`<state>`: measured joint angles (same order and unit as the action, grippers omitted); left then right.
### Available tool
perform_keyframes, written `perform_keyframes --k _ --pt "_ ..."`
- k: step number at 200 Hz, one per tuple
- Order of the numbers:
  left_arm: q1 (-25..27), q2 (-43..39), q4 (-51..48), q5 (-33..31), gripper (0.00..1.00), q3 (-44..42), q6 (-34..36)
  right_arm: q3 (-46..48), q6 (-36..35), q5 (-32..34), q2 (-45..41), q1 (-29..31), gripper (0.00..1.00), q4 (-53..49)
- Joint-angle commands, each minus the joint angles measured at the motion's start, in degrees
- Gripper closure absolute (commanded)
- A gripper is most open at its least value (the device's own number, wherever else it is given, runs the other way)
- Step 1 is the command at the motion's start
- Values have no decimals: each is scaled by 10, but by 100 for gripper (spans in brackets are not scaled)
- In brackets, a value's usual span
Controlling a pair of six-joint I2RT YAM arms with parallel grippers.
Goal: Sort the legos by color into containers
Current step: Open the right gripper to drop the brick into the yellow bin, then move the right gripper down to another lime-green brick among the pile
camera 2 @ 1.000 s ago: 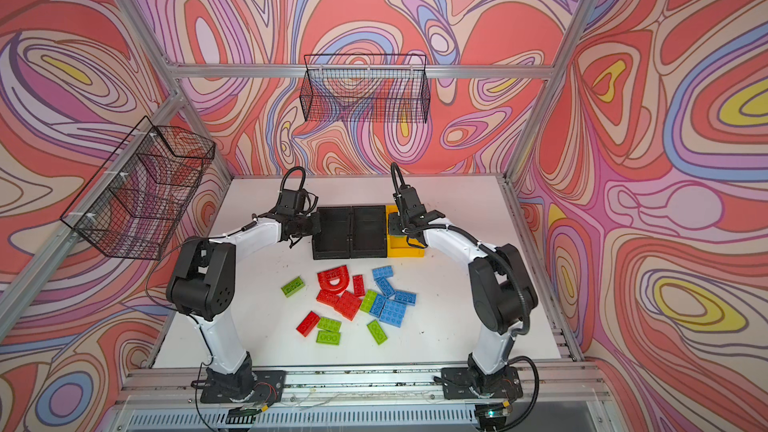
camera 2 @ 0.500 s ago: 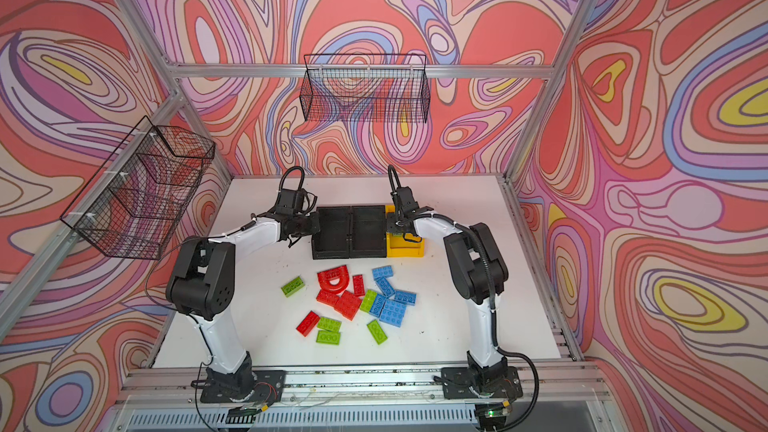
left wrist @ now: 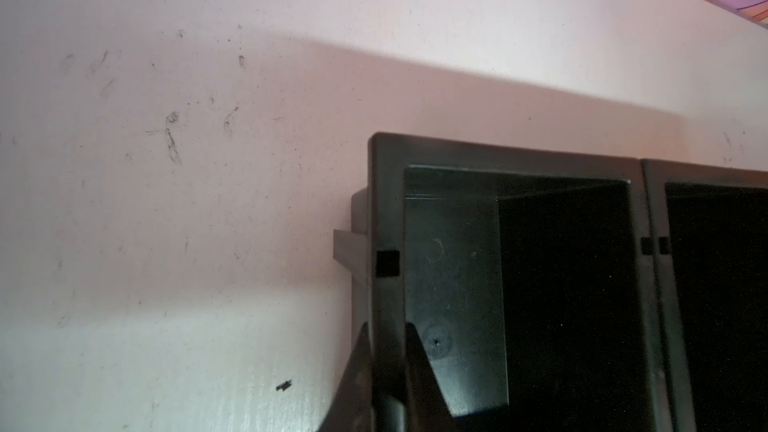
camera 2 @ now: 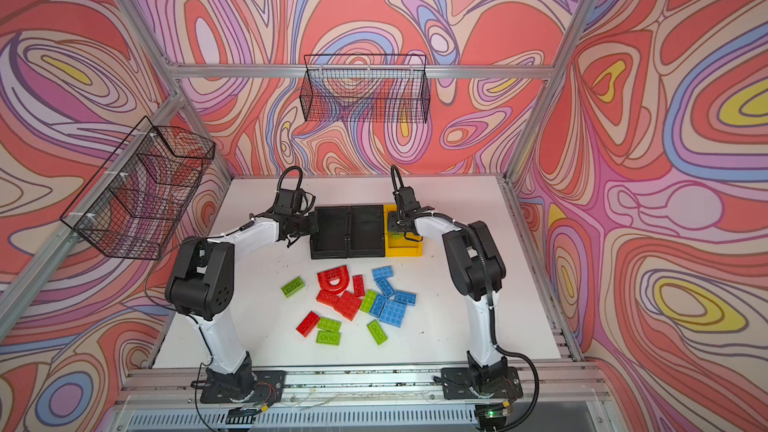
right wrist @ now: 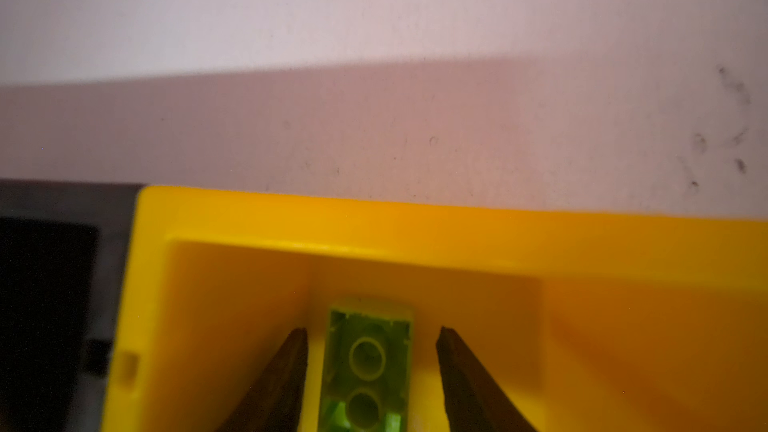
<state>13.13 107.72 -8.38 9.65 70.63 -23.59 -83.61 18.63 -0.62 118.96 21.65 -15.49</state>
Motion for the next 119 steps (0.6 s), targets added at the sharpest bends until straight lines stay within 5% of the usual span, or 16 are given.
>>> perform_keyframes --k 1,54,119 --pt "8 -4 -18 24 92 8 0 1 -34 -19 -86 8 46 -18" --pt "8 -9 -28 12 92 6 8 135 5 7 -276 42 44 -65" --pt "8 -1 -24 15 92 4 9 299 34 23 -404 260 41 -118"
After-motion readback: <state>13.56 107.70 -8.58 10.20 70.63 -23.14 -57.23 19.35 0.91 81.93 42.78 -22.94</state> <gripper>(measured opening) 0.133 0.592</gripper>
